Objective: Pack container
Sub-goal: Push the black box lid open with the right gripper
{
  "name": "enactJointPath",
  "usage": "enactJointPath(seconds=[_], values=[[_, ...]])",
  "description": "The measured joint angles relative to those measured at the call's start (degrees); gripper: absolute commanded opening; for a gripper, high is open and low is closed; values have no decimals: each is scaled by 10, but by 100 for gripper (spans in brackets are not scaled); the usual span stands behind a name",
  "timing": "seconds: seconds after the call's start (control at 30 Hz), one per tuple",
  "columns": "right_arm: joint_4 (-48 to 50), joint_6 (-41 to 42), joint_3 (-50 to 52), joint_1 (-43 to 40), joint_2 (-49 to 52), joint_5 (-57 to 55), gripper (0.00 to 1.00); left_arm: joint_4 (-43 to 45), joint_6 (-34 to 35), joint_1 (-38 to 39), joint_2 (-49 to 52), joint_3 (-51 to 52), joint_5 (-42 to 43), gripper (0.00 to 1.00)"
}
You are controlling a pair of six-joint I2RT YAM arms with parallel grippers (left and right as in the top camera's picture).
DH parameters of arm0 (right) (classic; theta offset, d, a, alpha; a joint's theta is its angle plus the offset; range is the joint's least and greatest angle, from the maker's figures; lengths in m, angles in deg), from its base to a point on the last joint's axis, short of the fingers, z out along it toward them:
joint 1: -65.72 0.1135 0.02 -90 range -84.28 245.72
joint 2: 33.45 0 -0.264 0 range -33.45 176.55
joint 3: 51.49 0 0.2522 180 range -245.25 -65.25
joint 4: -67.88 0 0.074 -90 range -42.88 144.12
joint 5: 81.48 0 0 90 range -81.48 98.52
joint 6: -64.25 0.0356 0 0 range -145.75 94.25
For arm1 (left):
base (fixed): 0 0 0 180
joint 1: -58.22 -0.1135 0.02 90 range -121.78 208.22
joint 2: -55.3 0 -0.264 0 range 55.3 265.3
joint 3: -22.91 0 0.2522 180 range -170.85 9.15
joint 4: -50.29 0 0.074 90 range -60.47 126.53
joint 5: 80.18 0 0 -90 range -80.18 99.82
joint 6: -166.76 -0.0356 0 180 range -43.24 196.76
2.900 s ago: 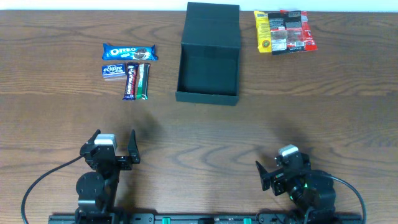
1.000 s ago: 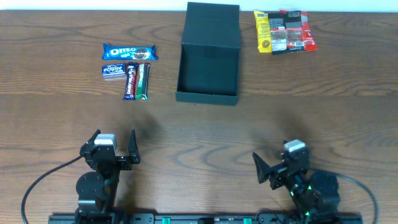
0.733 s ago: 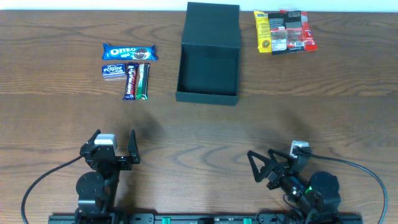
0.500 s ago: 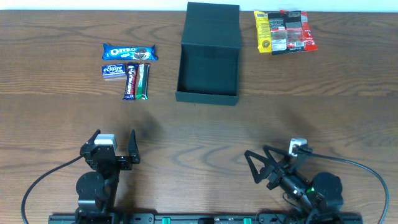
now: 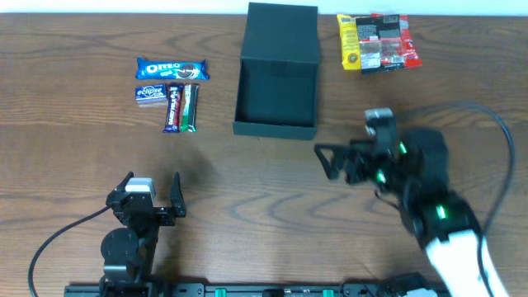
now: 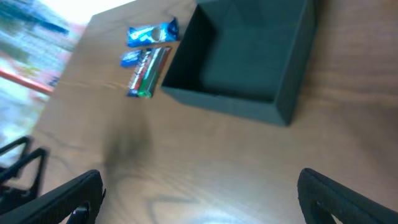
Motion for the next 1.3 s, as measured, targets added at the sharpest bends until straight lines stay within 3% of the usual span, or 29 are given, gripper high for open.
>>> enactJointPath(seconds=[0.27,0.53,0.7,0.8,0.83,0.93,1.13,1.3], values=[[-141,-28,-258,64,292,-201,99,0,0,0,0,0,0,95],[-133,-47,-421,64,525,-273,95,0,0,0,0,0,0,95],[-115,-66,-443,64,602,-280,72,0,0,0,0,0,0,95],[-110,-73,-443,64,624,-282,43,0,0,0,0,0,0,95],[-110,-74,-443,64,627,-282,38,0,0,0,0,0,0,95],[-109,-77,-443,64,630,-283,3,0,0,0,0,0,0,96],[-129,-77,-448,61,630,-284,1,0,0,0,0,0,0,95],[-209,-69,-457,62,624,-275,1,0,0,0,0,0,0,95]])
